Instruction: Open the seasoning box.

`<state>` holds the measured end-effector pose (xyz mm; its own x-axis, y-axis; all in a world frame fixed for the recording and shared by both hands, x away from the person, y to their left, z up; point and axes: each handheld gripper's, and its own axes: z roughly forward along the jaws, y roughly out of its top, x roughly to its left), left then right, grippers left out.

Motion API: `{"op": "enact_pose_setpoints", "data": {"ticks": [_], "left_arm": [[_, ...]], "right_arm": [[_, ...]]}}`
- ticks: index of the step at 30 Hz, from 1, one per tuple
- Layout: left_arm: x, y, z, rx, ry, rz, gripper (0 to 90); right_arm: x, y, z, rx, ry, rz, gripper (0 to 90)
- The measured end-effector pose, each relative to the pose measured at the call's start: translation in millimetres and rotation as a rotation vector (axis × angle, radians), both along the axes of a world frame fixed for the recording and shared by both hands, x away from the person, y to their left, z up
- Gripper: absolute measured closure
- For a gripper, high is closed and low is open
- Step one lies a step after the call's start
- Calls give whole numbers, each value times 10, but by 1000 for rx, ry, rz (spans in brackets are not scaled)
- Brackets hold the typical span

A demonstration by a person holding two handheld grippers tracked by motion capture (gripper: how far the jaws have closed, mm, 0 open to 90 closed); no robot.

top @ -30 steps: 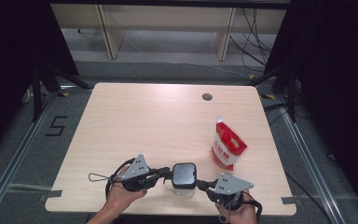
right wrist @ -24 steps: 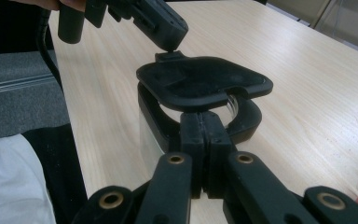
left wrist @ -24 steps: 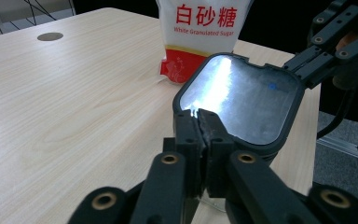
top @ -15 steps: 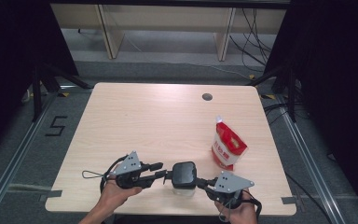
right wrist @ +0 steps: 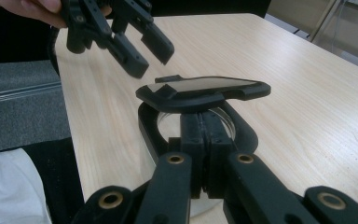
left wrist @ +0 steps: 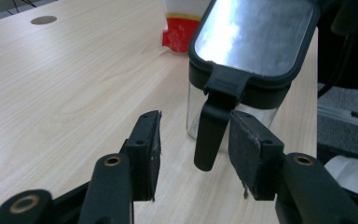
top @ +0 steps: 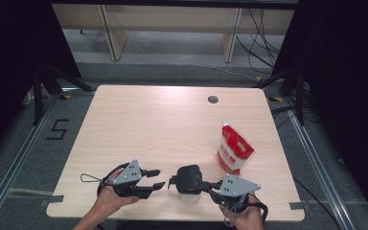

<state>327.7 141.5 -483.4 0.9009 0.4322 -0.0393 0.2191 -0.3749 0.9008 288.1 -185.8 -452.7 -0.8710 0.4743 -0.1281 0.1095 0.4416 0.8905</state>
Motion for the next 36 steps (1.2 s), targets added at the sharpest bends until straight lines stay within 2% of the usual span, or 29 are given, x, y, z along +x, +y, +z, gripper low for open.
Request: {"op": "enact_pose_setpoints", "data": {"ticks": [1,5,8,9,12,13,17,19,20,21,23,24,25,27,28,33,34,36], "left_arm": [[11,0,-10,11,-10,-10,537],[30,-18,-69,10,2,-21,536],[44,-55,-119,29,7,-29,537],[38,-81,-140,18,16,-30,537],[36,-134,-176,35,6,-54,537],[29,-146,-184,36,16,-46,539],[43,-189,-227,44,11,-68,537],[55,-206,-253,53,5,-59,538],[55,-206,-253,53,5,-59,540],[61,-218,-264,34,6,-64,540],[83,-231,-280,25,14,-79,571],[91,-240,-290,24,-2,-75,571],[104,-253,-305,38,-5,-88,609],[100,-256,-314,37,3,-97,633],[100,-254,-315,41,-13,-115,673],[99,-249,-318,33,-12,-100,718],[112,-243,-318,33,-7,-107,729],[107,-245,-324,27,-12,-103,731]], "right_arm": [[5,2,5,5,1,0,897],[9,8,14,9,-4,-1,897],[20,19,32,9,-10,5,897],[20,19,32,9,-10,5,897],[26,29,43,7,-7,6,897],[28,33,46,7,-8,8,897],[43,60,47,13,-13,9,897],[44,68,48,18,-9,7,895],[44,68,48,18,-9,7,895],[53,70,51,12,-18,12,895],[59,83,60,12,-18,15,896],[59,83,60,12,-18,15,896],[63,94,64,15,-18,13,895],[70,91,73,5,-20,21,895],[76,102,78,8,-22,23,894],[87,127,91,12,-19,23,894],[97,151,97,10,-39,28,894],[91,162,98,11,-23,32,894]]}}
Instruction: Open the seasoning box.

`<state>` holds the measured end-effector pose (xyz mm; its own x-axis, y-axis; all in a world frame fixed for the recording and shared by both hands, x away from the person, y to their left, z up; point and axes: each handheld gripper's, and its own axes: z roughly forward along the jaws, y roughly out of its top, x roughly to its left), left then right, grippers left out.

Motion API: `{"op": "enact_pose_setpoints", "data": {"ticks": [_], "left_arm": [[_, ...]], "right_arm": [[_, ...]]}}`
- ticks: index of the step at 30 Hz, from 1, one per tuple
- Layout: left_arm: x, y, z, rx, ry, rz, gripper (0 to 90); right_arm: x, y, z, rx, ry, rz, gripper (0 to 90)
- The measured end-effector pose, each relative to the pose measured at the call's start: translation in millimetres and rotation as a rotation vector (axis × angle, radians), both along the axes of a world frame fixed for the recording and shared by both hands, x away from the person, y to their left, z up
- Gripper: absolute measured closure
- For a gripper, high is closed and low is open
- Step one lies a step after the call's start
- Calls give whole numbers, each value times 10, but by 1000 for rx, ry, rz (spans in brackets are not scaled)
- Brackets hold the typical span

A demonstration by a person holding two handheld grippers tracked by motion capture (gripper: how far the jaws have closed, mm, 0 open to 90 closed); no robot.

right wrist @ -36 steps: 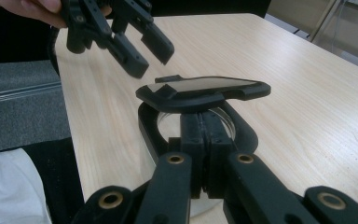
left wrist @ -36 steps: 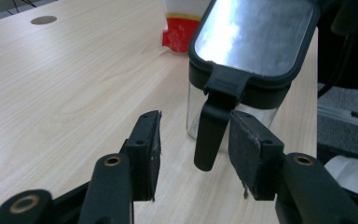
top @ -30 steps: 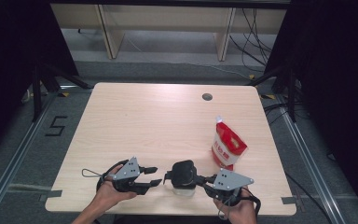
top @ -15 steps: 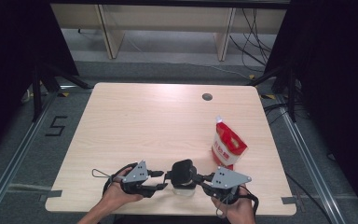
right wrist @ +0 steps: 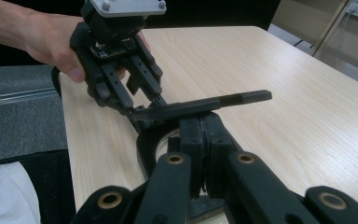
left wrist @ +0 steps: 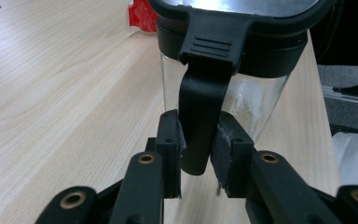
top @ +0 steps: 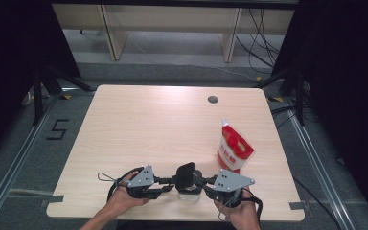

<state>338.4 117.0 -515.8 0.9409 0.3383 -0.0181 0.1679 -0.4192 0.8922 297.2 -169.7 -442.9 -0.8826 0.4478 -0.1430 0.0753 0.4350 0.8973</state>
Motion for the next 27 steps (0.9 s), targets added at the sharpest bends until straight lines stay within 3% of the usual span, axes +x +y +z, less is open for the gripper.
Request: {"op": "enact_pose_setpoints", "data": {"ticks": [11,12,13,16,18,21,26,27], "left_arm": [[-4,-2,8,5,-16,-11,735],[-6,-3,8,6,-16,-9,735],[-20,-11,4,-5,5,0,735],[-4,-3,12,10,-19,-9,735],[-21,-12,7,-1,5,1,736],[-9,-5,10,6,-12,-4,736],[-22,-14,5,-7,5,2,736],[-11,-11,8,-2,-10,-8,736]], "right_arm": [[52,187,47,8,-10,17,895],[78,201,57,3,-44,29,895],[63,222,56,13,-12,23,895],[79,267,66,12,-18,30,895],[78,295,72,18,-9,25,895],[94,346,81,21,-11,41,895],[108,378,90,11,-11,52,894],[105,385,91,12,-5,54,894]]}}
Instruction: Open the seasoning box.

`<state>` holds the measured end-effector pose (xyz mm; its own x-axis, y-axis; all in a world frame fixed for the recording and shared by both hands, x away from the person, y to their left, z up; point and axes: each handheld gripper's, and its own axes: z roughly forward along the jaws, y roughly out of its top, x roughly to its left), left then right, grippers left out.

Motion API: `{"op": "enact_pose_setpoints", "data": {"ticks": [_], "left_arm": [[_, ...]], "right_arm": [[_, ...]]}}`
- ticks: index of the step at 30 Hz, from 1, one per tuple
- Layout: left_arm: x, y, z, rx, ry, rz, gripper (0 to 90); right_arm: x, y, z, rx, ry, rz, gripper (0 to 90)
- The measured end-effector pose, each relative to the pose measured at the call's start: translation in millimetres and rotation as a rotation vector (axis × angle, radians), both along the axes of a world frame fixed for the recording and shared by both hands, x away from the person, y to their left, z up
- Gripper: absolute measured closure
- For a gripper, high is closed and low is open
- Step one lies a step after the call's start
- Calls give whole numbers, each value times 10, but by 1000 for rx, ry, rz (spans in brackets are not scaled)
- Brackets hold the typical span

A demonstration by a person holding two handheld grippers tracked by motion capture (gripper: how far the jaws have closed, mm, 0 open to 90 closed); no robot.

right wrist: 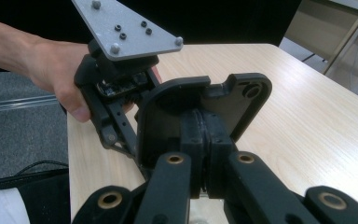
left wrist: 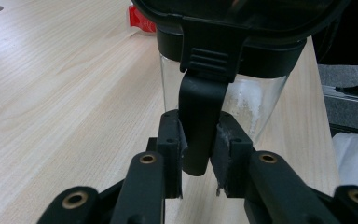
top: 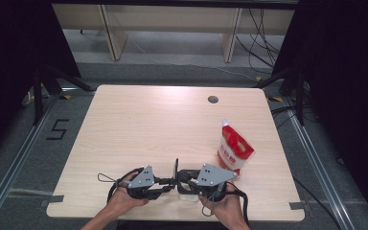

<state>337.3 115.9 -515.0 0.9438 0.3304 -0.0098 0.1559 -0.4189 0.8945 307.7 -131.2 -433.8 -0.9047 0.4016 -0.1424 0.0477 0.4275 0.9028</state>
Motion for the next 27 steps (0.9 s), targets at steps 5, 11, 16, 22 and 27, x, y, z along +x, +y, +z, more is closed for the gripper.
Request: {"op": "enact_pose_setpoints", "data": {"ticks": [5,11,16,22,27], "left_arm": [[-13,-3,-1,-2,13,12,736],[-15,-5,0,0,11,14,736],[-16,-3,0,-1,12,17,737],[-18,-5,0,-1,12,19,737],[-19,-4,2,3,11,21,737]], "right_arm": [[30,36,0,11,-17,2,893],[36,76,6,9,-11,4,893],[47,102,10,8,-2,7,892],[60,126,11,9,-7,12,892],[78,137,12,10,-10,19,890]]}}
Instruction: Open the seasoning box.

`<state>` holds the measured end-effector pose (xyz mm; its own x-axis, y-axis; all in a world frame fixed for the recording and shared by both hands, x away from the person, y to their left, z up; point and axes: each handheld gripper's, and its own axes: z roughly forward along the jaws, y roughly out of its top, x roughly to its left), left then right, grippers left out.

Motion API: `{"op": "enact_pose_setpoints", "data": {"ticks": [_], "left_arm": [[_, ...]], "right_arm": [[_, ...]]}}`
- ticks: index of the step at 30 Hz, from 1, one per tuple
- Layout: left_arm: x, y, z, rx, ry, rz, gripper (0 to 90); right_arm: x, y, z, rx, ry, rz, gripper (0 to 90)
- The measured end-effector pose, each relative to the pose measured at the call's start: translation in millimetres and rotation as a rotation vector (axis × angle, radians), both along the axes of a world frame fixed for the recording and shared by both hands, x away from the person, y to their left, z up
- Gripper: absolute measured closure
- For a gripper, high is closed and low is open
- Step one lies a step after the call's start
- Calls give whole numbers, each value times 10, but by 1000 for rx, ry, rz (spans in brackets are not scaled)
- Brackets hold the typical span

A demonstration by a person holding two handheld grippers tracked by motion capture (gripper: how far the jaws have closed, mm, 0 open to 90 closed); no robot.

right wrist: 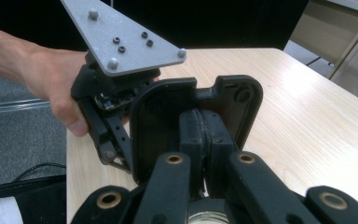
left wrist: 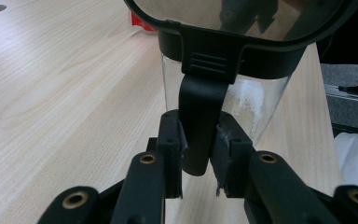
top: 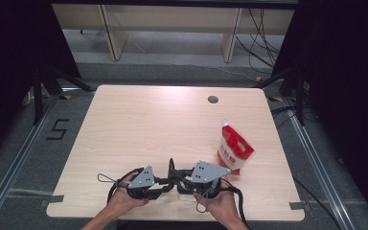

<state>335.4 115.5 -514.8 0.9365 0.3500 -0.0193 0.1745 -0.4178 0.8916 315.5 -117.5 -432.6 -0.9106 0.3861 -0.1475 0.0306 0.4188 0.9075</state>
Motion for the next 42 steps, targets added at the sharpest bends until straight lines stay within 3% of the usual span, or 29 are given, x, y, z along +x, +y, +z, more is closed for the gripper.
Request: {"op": "enact_pose_setpoints", "data": {"ticks": [12,13,14,15,22,25,29,32,33,35,36,39,41,42], "left_arm": [[-1,3,-2,0,1,3,738],[12,11,3,12,-13,-5,738],[4,9,-2,4,2,5,737],[13,12,3,11,-14,-6,737],[-8,14,5,-7,7,18,707],[11,39,14,-9,9,10,658],[-18,73,8,9,29,35,599],[-38,89,29,6,36,37,546],[-49,92,37,9,42,41,532],[-72,104,59,12,43,52,453],[-75,120,83,8,65,79,410],[-96,140,115,19,68,102,361],[-120,161,142,26,60,114,314],[-141,189,165,39,65,151,292]], "right_arm": [[10,39,0,-13,4,8,888],[12,48,-5,-6,1,4,888],[25,48,-3,-5,-20,9,888],[12,48,-8,-2,5,-1,886],[21,-28,2,-7,-7,-2,875],[16,-87,3,-4,-7,-20,857],[-22,-208,22,4,4,-42,797],[-41,-321,40,20,-8,-73,757],[-62,-375,52,24,10,-100,734],[-57,-435,56,29,0,-107,698],[-78,-502,62,42,8,-128,652],[-93,-561,71,45,9,-129,599],[-108,-617,73,56,13,-154,568],[-134,-676,57,72,29,-186,542]]}}
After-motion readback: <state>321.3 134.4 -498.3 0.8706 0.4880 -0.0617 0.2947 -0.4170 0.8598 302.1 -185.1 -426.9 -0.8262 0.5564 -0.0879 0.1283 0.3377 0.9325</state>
